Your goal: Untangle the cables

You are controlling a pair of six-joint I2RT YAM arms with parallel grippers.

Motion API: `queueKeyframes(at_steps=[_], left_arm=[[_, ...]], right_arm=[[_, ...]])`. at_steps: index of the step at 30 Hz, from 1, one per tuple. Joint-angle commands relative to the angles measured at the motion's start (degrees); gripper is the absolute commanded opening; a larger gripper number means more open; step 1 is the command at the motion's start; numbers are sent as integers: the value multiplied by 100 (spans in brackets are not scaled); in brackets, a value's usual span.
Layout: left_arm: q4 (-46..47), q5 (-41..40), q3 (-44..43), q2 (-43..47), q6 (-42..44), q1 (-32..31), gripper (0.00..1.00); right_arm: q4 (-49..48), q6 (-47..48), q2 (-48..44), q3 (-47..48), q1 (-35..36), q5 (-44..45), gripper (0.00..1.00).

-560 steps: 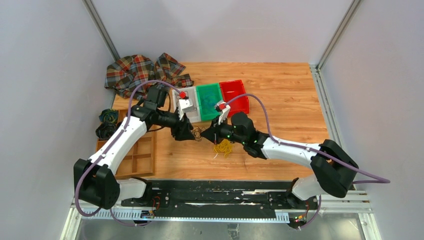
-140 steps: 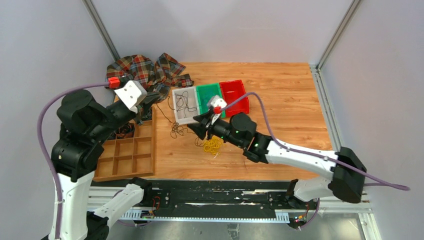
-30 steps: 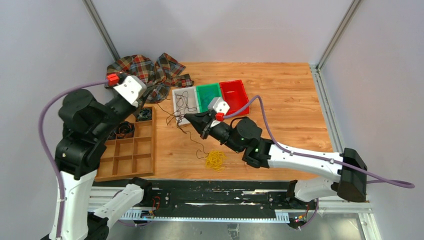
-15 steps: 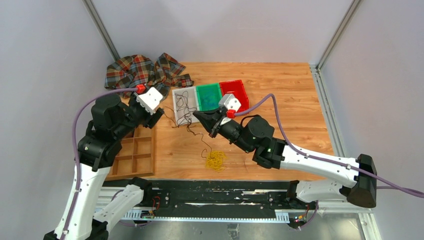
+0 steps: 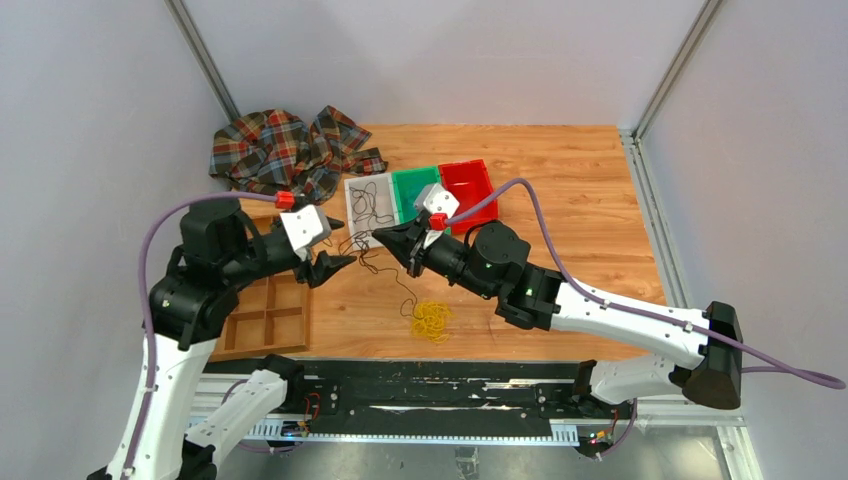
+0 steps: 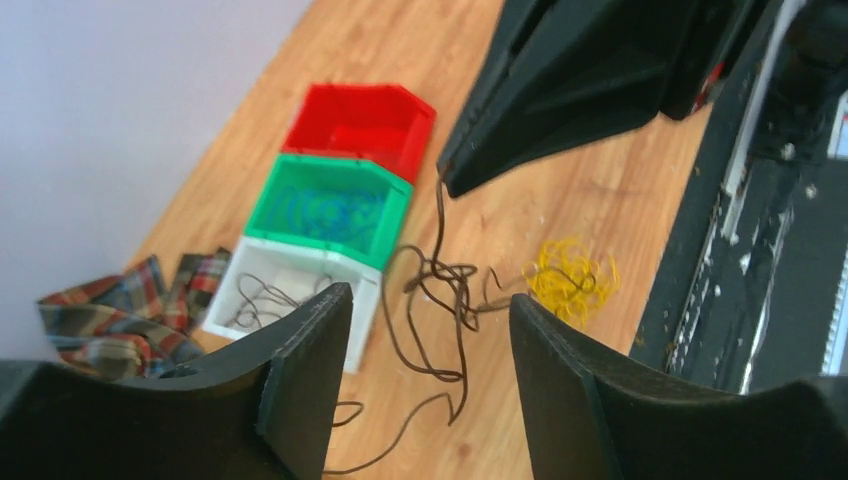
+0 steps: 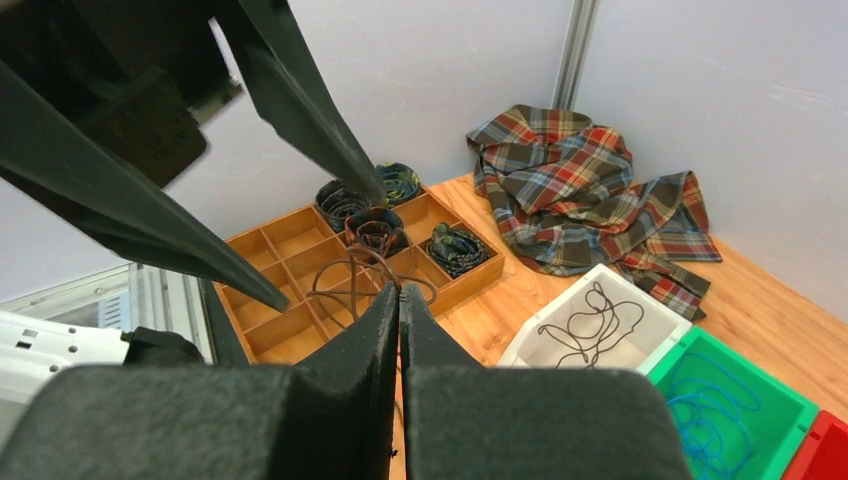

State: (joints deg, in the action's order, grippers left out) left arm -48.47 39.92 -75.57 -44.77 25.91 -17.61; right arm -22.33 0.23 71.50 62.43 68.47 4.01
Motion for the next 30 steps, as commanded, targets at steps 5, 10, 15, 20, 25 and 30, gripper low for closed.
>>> queueKeyframes(at_steps=[5,10,15,20,25,30], left_arm=[[-172,154,617,231,791,-19,54],[-172,15,787,258,1163,-30,48],[-159,-266,1029,349,1585,-82,26],[188,-588,1099,573,1564,-81,1],[265,-322,905,697,1223,-85,1],[383,-107,619,526,4,-84,1]], right_arm=[[190,-203,58,371,-53,-343,1],[317,-348,205,525,-53,-528,1],[309,-424,224,545,-53,-591,1],[338,-454,237,543,-53,-611,1],[300,-498,125,381,-53,-813,7],[-108,-585,-295,-206,-69,-730,48]])
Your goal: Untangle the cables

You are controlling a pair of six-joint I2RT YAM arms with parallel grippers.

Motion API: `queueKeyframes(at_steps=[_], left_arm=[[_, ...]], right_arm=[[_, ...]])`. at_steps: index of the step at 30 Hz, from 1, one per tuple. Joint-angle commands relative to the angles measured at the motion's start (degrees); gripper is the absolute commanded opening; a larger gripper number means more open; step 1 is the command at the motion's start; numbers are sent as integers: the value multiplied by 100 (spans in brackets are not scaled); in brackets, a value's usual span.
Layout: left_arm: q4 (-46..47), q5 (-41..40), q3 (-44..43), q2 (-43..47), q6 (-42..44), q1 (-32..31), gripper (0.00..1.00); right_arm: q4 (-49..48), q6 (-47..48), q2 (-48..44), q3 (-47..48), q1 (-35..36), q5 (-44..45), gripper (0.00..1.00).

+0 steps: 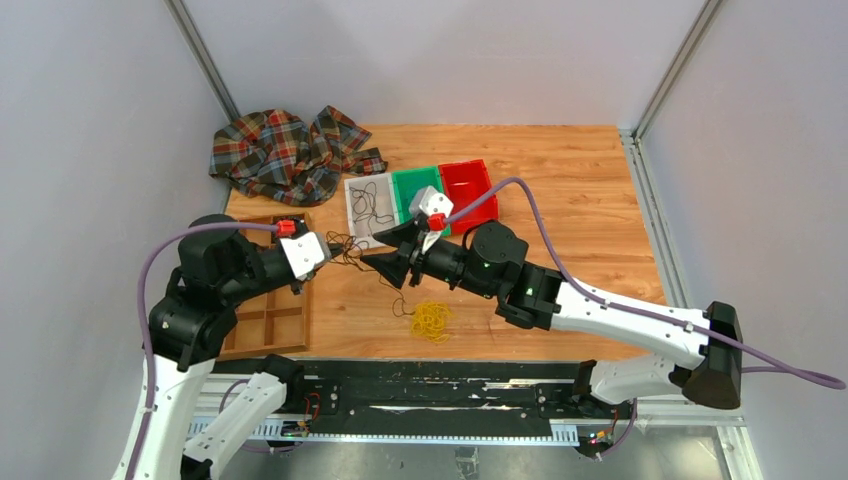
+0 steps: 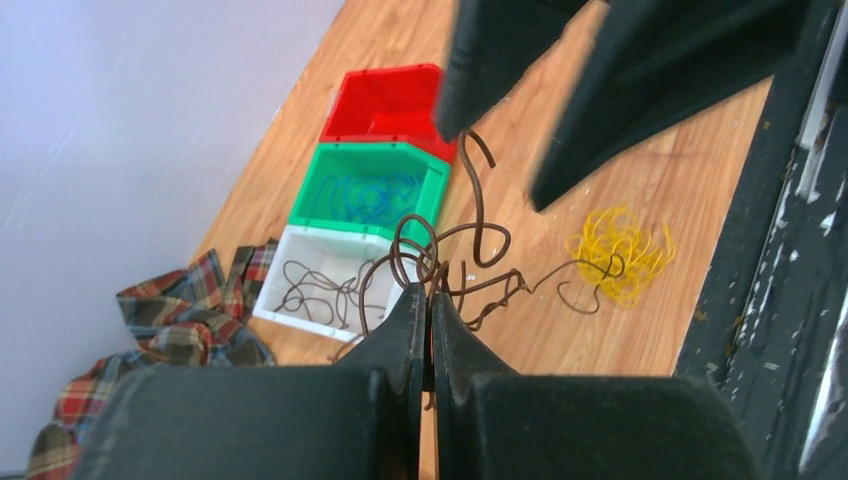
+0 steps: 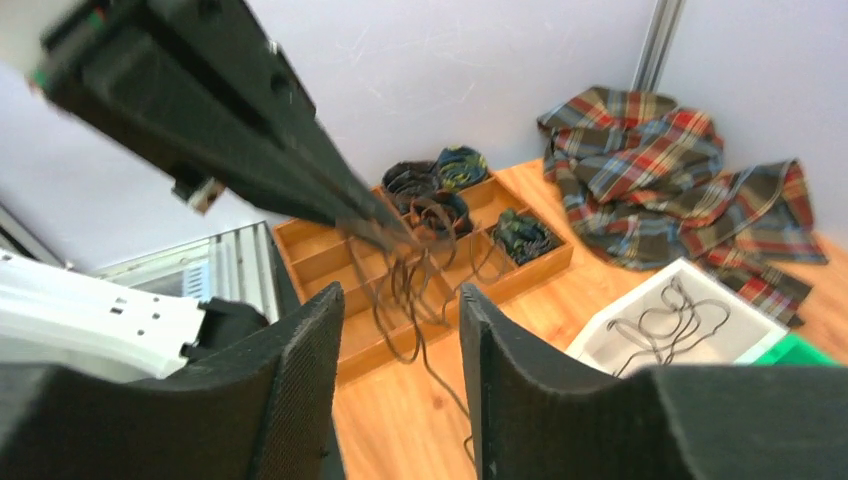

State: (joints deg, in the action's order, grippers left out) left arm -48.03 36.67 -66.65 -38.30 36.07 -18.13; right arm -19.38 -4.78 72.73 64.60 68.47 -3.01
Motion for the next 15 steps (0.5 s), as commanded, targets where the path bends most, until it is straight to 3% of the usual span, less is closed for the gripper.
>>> queueKeyframes(at_steps=[1,8,15], left_arm=[[445,242,-286,-144,-1300,-33,1],[1184,363,-275,-150,-2559,-32,1],[1578,-50,-332,-208,-3735,-31,0]], right_arm=[[-491,-93,-515,-560,-70,17,50],[-826,-226,-911,-1134,-148,-151,55],[-1553,-247,-544,-1287,-141,62,56]])
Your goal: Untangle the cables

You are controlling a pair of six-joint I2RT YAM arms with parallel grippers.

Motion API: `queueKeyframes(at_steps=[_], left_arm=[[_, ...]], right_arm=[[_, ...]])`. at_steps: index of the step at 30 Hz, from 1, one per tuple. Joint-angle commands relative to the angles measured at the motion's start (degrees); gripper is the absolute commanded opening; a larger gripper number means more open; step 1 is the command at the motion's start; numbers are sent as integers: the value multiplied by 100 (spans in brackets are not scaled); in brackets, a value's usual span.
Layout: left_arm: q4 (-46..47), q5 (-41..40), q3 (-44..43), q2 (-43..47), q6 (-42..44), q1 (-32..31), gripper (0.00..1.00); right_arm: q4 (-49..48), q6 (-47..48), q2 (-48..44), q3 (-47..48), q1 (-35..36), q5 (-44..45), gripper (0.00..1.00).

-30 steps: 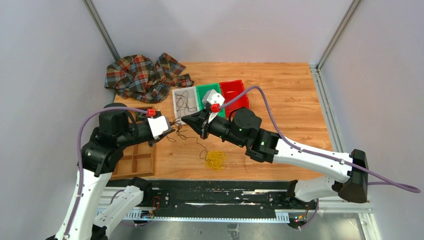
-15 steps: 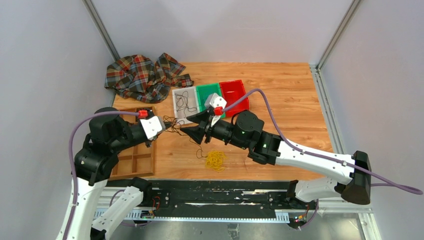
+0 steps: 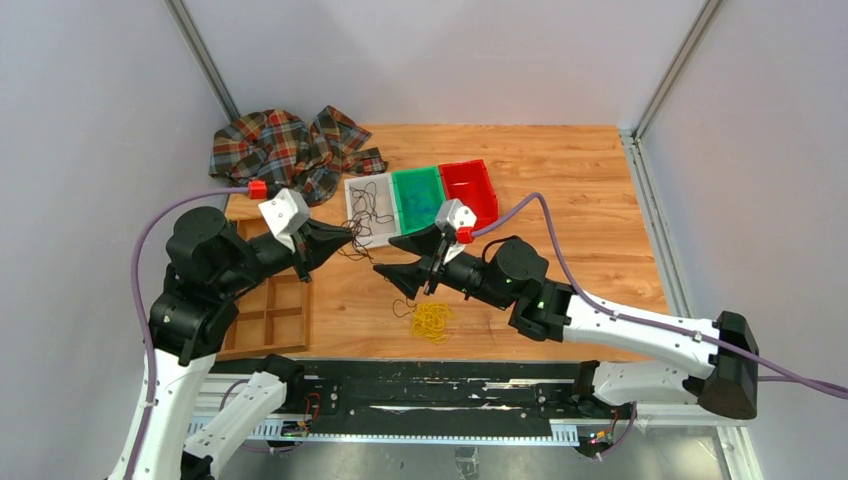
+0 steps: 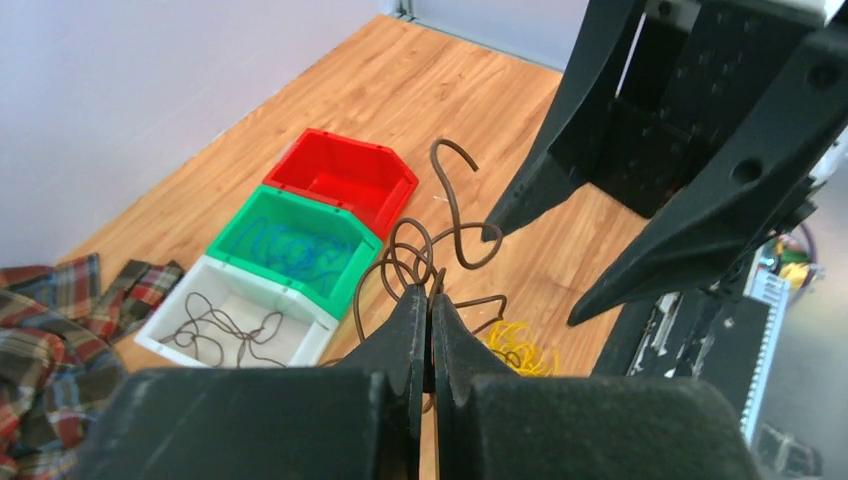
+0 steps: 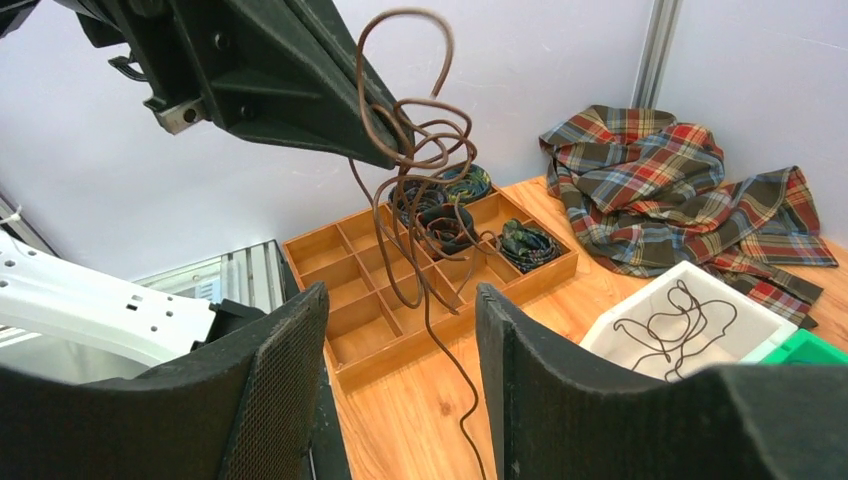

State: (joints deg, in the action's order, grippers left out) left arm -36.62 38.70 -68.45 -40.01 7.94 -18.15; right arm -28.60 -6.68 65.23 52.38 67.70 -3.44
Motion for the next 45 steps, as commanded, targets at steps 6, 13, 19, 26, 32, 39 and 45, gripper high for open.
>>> queueKeyframes(at_steps=[6,13,19,26,32,39,45], left_arm=[[343,-527,-43,34,-1100,-26,0],[163,-507,-80,-50,-1225,-30,0],[-54,-710,-29,-13,-1096,-30,0],[-279,-2113,51,-103,-581,-30,7],[-253,-1674,257,89,-161,-30,1],[-644,-1077,8,193,507,-30,5],[-812,-372,-427,2,571,-28,76]], right_arm=[[-790,200,658,294,-40,270,55],[-1213,446,894,423,-20,1073,22],[-1126,500,695,378,-25,1314,1],[-718,588,130,205,-65,1783,1],[-414,624,-315,233,-197,1864,0],[188,882,-624,290,-323,1998,1],[620,601,-331,670,-328,1196,1]])
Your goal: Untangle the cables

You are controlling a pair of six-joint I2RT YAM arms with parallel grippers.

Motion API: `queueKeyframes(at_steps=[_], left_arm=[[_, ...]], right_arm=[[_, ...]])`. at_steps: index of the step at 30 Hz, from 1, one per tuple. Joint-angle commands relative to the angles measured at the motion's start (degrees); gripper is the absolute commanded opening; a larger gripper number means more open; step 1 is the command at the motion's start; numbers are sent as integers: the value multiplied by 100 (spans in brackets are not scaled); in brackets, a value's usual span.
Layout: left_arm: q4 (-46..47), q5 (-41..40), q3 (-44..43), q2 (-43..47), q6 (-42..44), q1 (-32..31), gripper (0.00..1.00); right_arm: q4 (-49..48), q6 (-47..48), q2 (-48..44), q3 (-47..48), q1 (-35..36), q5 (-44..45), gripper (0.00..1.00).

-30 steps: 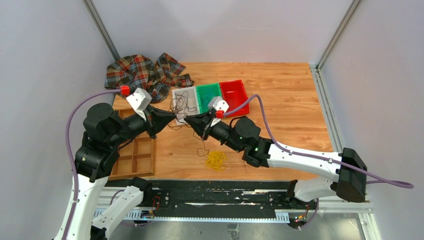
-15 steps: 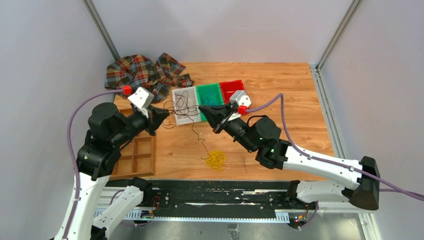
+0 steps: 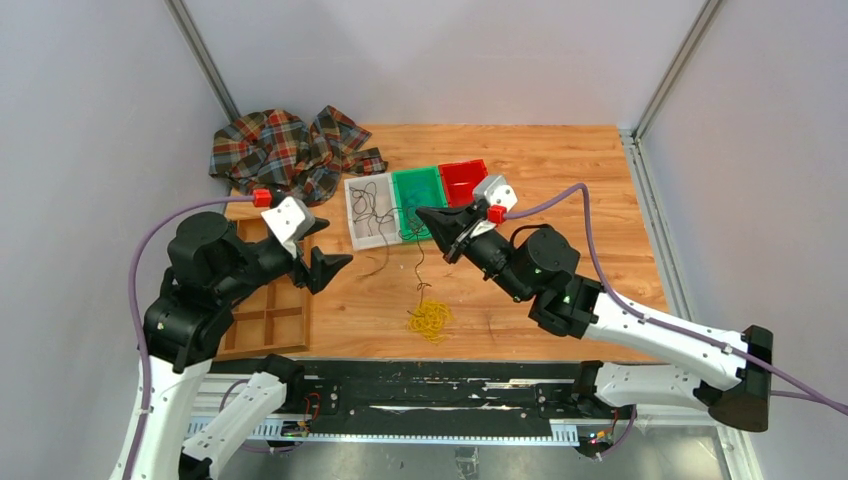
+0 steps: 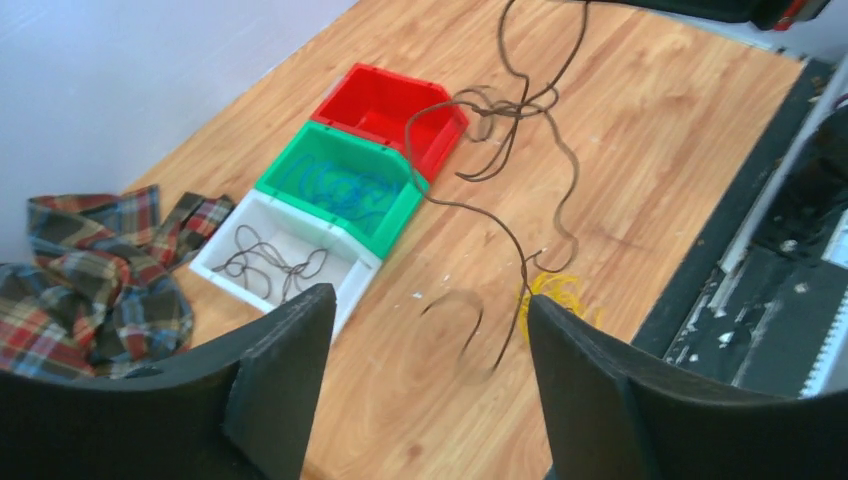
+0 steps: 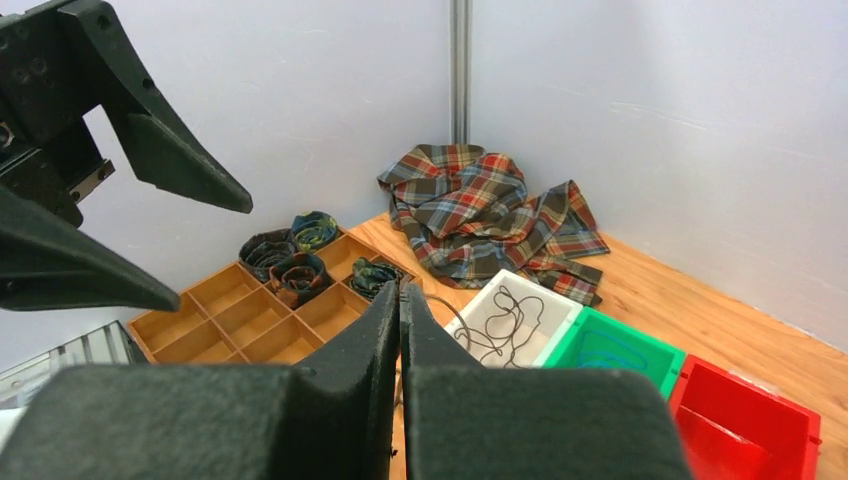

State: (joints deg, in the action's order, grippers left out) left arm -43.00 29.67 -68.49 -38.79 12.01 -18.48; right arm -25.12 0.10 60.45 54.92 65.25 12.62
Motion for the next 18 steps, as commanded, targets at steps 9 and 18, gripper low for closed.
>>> queueKeyframes(at_steps=[9,18], left_arm=[[-68,1678,-970,-780,358,4,75],[-306,1855,-649,-852,1265,2,54]], right_arm=[[636,-457,838,992,53,-1628,1],[705,-675,1020,1198,154,-2272,1]])
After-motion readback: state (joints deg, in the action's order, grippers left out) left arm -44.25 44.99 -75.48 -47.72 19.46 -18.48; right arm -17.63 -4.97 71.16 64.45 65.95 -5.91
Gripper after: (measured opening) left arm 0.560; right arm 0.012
